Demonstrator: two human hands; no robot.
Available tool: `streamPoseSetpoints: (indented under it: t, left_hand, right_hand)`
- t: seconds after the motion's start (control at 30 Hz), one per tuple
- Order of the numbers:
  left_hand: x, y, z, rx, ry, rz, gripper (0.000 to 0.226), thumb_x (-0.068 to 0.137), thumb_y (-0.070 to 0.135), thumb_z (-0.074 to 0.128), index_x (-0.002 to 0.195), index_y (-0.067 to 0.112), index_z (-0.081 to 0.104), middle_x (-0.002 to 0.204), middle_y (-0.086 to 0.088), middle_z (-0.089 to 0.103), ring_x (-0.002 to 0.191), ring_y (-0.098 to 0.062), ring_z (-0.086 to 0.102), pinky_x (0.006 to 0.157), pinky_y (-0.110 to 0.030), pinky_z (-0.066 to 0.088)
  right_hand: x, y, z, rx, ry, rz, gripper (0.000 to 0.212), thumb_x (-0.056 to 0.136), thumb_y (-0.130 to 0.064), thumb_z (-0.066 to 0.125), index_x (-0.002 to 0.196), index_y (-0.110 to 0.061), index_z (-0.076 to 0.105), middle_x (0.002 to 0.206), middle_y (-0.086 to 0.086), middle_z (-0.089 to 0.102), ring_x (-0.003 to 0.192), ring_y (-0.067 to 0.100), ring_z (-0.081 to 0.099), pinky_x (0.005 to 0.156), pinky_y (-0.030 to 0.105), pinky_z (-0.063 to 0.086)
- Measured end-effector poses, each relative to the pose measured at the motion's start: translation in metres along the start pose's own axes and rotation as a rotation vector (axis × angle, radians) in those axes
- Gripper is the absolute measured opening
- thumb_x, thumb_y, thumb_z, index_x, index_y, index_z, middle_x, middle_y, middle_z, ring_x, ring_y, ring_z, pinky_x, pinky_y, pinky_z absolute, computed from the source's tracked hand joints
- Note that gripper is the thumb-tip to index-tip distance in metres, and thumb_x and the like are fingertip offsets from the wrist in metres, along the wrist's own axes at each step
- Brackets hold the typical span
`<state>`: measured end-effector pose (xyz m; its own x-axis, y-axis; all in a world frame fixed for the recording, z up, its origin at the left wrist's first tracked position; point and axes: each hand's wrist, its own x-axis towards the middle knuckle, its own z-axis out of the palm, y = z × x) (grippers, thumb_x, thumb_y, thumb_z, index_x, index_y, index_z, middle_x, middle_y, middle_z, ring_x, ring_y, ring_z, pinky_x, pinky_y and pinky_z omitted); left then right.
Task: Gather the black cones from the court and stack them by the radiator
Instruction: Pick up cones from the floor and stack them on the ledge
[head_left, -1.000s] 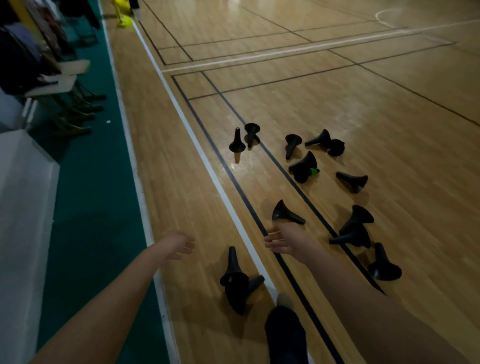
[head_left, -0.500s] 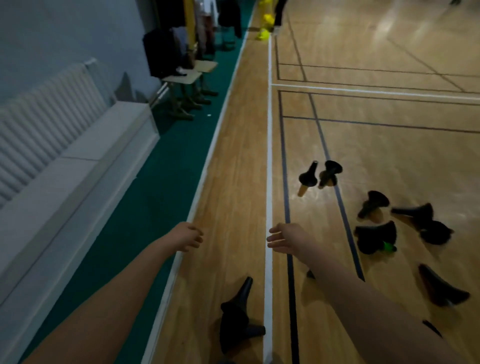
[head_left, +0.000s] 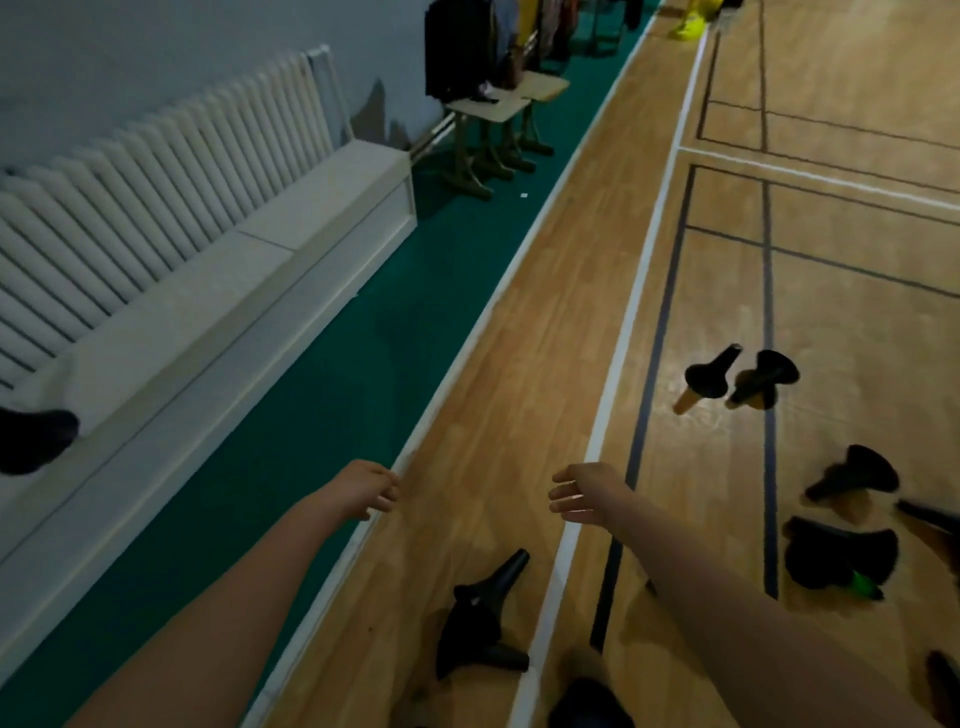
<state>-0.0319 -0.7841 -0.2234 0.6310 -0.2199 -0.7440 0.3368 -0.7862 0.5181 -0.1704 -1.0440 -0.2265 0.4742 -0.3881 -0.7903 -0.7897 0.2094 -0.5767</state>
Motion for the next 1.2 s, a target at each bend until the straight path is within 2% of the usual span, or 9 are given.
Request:
streamPoseSetpoints:
  t: [0.13, 0.27, 0.37, 0.53, 0.67, 0.73, 0.83, 1.03, 1.2]
  left_hand:
    - [0.005, -0.005, 0.018, -0.059, 0.065, -0.079, 0.030, 0.099, 0.012, 0.042, 0.123, 0.003, 0.057, 0.117, -0.009, 0.064, 0.095, -0.018, 0.063, 0.076, -0.030, 0.048]
    - [0.009, -0.011, 0.049, -0.195, 0.179, -0.138, 0.026, 0.098, 0.018, 0.044, 0.117, 0.009, 0.060, 0.106, -0.005, 0.066, 0.092, -0.017, 0.063, 0.079, -0.032, 0.047]
    - [0.021, -0.028, 0.082, -0.201, 0.162, -0.191, 0.024, 0.097, 0.020, 0.046, 0.109, 0.009, 0.063, 0.112, -0.006, 0.065, 0.101, -0.021, 0.063, 0.086, -0.035, 0.049]
    - [0.060, -0.062, 0.134, -0.243, 0.135, -0.255, 0.023, 0.098, 0.022, 0.046, 0.106, 0.007, 0.062, 0.087, 0.004, 0.059, 0.075, -0.008, 0.057, 0.057, -0.016, 0.040]
    - [0.122, -0.109, 0.177, -0.275, 0.088, -0.330, 0.021, 0.097, 0.022, 0.047, 0.103, 0.011, 0.063, 0.093, -0.001, 0.064, 0.083, -0.013, 0.061, 0.070, -0.025, 0.045]
    - [0.152, -0.132, 0.202, -0.285, 0.051, -0.351, 0.020, 0.098, 0.021, 0.045, 0.089, 0.015, 0.061, 0.090, -0.003, 0.063, 0.085, -0.017, 0.059, 0.067, -0.024, 0.045]
    - [0.199, -0.157, 0.235, -0.257, -0.001, -0.355, 0.024, 0.097, 0.014, 0.045, 0.076, 0.016, 0.056, 0.083, -0.004, 0.058, 0.073, -0.014, 0.054, 0.059, -0.021, 0.040]
    - [0.280, -0.203, 0.293, -0.232, -0.015, -0.368, 0.020, 0.099, 0.010, 0.044, 0.106, 0.005, 0.061, 0.078, 0.001, 0.054, 0.067, -0.008, 0.050, 0.053, -0.012, 0.039]
    - [0.353, -0.251, 0.346, -0.201, 0.020, -0.393, 0.029, 0.095, 0.011, 0.042, 0.068, 0.016, 0.052, 0.078, -0.006, 0.051, 0.069, -0.018, 0.048, 0.059, -0.024, 0.035]
  right_hand:
    - [0.036, -0.011, -0.018, -0.286, -0.145, -0.072, 0.035, 0.097, -0.024, 0.052, 0.124, -0.002, 0.054, 0.109, 0.015, 0.065, 0.094, 0.028, 0.068, 0.082, 0.037, 0.055]
    - [0.078, -0.008, -0.035, -0.392, -0.250, -0.069, 0.039, 0.097, -0.026, 0.053, 0.129, -0.003, 0.052, 0.108, 0.013, 0.064, 0.085, 0.023, 0.067, 0.080, 0.036, 0.056]
    - [0.109, 0.005, -0.035, -0.444, -0.280, -0.014, 0.043, 0.097, -0.026, 0.053, 0.133, -0.004, 0.049, 0.103, 0.011, 0.064, 0.082, 0.022, 0.066, 0.071, 0.032, 0.055]
    - [0.172, 0.033, -0.022, -0.459, -0.283, 0.024, 0.040, 0.097, -0.023, 0.053, 0.132, -0.003, 0.049, 0.101, 0.011, 0.062, 0.079, 0.022, 0.064, 0.068, 0.032, 0.053]
    - [0.241, 0.080, -0.008, -0.445, -0.266, 0.084, 0.036, 0.096, -0.023, 0.054, 0.128, -0.005, 0.052, 0.103, 0.011, 0.062, 0.086, 0.025, 0.065, 0.071, 0.034, 0.054]
    - [0.276, 0.108, 0.000, -0.440, -0.242, 0.117, 0.031, 0.096, -0.021, 0.054, 0.122, -0.005, 0.055, 0.097, 0.010, 0.061, 0.084, 0.025, 0.064, 0.072, 0.035, 0.054]
    - [0.327, 0.144, 0.012, -0.440, -0.222, 0.148, 0.030, 0.096, -0.019, 0.054, 0.122, -0.005, 0.055, 0.094, 0.008, 0.060, 0.084, 0.026, 0.063, 0.071, 0.034, 0.053]
    - [0.411, 0.206, 0.037, -0.460, -0.210, 0.158, 0.034, 0.098, -0.020, 0.051, 0.128, -0.005, 0.053, 0.111, 0.010, 0.058, 0.093, 0.024, 0.060, 0.084, 0.035, 0.049]
    - [0.484, 0.259, 0.063, -0.504, -0.216, 0.165, 0.030, 0.095, -0.016, 0.053, 0.123, -0.006, 0.057, 0.114, 0.014, 0.058, 0.107, 0.027, 0.058, 0.092, 0.036, 0.047]
